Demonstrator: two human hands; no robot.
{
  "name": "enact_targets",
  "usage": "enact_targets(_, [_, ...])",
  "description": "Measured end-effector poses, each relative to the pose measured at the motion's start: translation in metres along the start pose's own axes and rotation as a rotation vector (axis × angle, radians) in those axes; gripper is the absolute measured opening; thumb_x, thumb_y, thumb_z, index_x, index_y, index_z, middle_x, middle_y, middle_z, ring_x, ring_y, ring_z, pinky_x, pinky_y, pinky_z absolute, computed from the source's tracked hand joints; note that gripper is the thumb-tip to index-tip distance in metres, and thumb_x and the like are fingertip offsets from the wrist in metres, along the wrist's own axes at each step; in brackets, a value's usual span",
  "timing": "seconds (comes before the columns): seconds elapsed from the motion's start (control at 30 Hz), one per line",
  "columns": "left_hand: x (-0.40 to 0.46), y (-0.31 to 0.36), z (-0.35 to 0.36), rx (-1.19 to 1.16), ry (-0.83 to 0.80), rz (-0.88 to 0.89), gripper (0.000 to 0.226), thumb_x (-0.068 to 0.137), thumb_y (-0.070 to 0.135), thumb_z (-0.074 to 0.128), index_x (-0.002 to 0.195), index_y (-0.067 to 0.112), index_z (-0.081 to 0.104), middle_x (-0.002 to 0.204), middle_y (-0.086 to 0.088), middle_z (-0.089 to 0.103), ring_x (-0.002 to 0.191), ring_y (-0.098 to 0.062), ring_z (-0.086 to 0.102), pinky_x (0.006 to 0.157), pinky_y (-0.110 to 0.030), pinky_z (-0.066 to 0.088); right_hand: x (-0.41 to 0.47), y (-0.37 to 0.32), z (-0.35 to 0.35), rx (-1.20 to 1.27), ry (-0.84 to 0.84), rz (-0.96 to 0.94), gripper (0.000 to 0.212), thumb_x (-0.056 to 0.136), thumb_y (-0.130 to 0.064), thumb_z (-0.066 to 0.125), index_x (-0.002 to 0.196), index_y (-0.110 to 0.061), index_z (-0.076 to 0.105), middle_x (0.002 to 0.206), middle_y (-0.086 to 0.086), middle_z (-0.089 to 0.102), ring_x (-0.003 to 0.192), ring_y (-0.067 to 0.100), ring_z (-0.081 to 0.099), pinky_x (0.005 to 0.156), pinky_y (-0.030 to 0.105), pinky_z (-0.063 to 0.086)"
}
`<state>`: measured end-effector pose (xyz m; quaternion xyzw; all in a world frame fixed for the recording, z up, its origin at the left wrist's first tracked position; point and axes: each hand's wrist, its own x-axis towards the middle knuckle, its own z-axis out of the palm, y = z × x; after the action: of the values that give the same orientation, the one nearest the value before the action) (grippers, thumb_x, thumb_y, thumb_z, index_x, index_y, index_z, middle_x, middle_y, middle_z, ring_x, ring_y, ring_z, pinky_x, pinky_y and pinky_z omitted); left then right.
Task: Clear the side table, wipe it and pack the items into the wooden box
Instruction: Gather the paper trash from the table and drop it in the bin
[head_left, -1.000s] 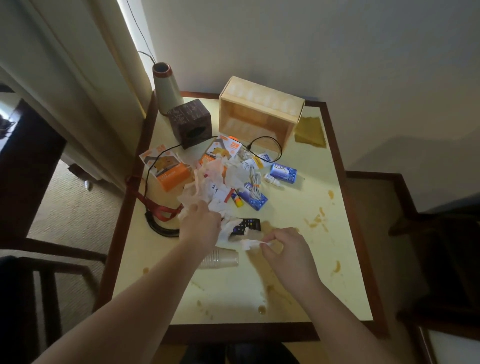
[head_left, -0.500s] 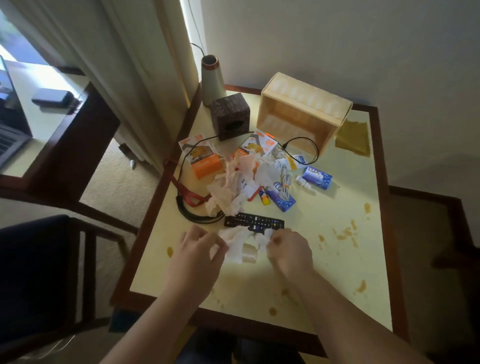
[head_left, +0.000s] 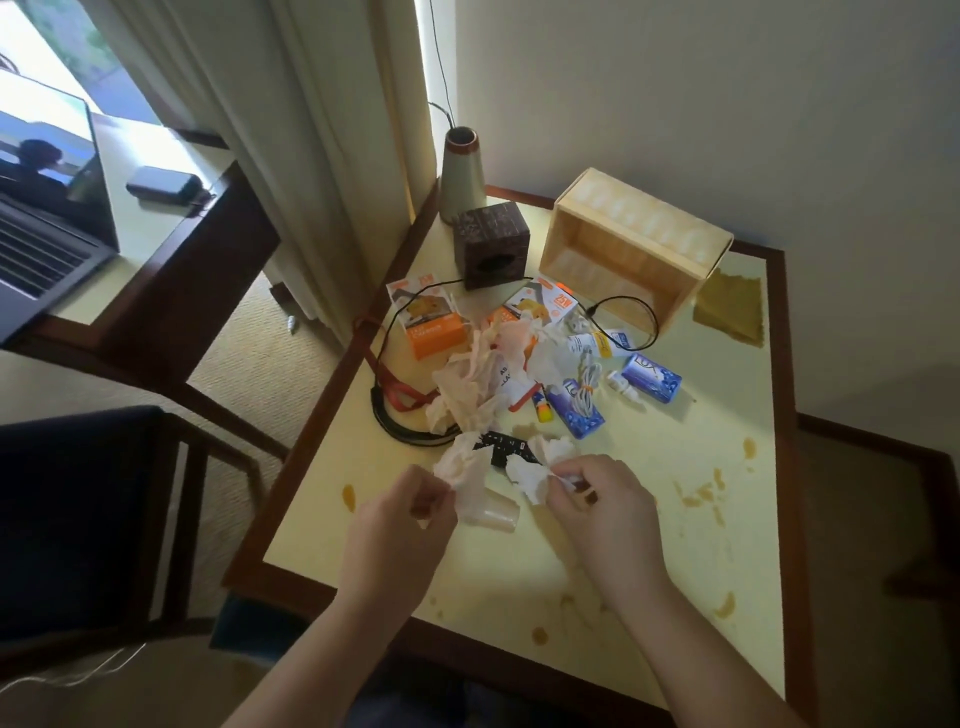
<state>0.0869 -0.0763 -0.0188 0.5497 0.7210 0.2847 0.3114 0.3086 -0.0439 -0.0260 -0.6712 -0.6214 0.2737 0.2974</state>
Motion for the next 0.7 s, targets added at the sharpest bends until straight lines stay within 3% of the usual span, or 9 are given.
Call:
enact_targets(0.17, [-0.009, -0.006, -0.011, -0.1, 0.126, 0.028, 0.023, 0.087, 0.008, 0.081, 0.092, 0.028, 0.07, 0.089, 0.019, 0.07, 0.089, 0.001, 0.068, 0.077, -0.013, 0.057, -0.007, -0.029, 0.005, 0.043, 0.03, -0.141, 0.015, 0.086, -0.012, 0.08, 0.096, -0.022, 0.077, 0.088, -0.014, 0.067, 0.086, 0.008, 0.064, 0.073, 0.028, 0.053])
enact_targets(0.37, [-0.038, -0.039, -0.053, -0.147, 0.297, 0.056, 0.02, 0.084, 0.006, 0.083, 0.09, 0.021, 0.073, 0.087, 0.018, 0.071, 0.084, -0.005, 0.071, 0.074, -0.022, 0.061, -0.015, -0.074, 0.044, -0.012, -0.079, -0.374, 0.015, 0.087, -0.016, 0.081, 0.101, -0.02, 0.077, 0.088, -0.015, 0.065, 0.085, 0.004, 0.06, 0.073, 0.016, 0.047])
enact_targets(0.53, [-0.077, -0.084, -0.103, -0.235, 0.458, -0.081, 0.017, 0.083, 0.01, 0.084, 0.09, 0.022, 0.074, 0.086, 0.017, 0.073, 0.083, -0.008, 0.074, 0.072, -0.019, 0.06, -0.037, -0.122, 0.1, -0.007, -0.28, -0.498, 0.014, 0.088, -0.021, 0.081, 0.101, -0.024, 0.076, 0.086, -0.018, 0.062, 0.083, 0.001, 0.058, 0.07, 0.013, 0.045])
enact_targets(0.63, [-0.105, -0.121, -0.13, -0.255, 0.553, -0.175, 0.017, 0.084, 0.011, 0.083, 0.091, 0.023, 0.074, 0.086, 0.016, 0.073, 0.084, -0.01, 0.074, 0.073, -0.021, 0.061, -0.06, -0.152, 0.143, 0.021, -0.344, -0.59, 0.015, 0.087, -0.017, 0.081, 0.1, -0.022, 0.078, 0.087, -0.02, 0.063, 0.089, -0.012, 0.055, 0.077, 0.004, 0.041])
enact_targets(0.7, [-0.124, -0.146, -0.147, -0.24, 0.589, -0.233, 0.017, 0.085, 0.012, 0.083, 0.093, 0.024, 0.074, 0.086, 0.018, 0.073, 0.085, -0.01, 0.074, 0.073, -0.023, 0.061, -0.077, -0.167, 0.174, 0.053, -0.386, -0.657, 0.014, 0.089, -0.013, 0.081, 0.102, -0.018, 0.078, 0.091, -0.013, 0.068, 0.088, -0.005, 0.059, 0.079, 0.008, 0.047])
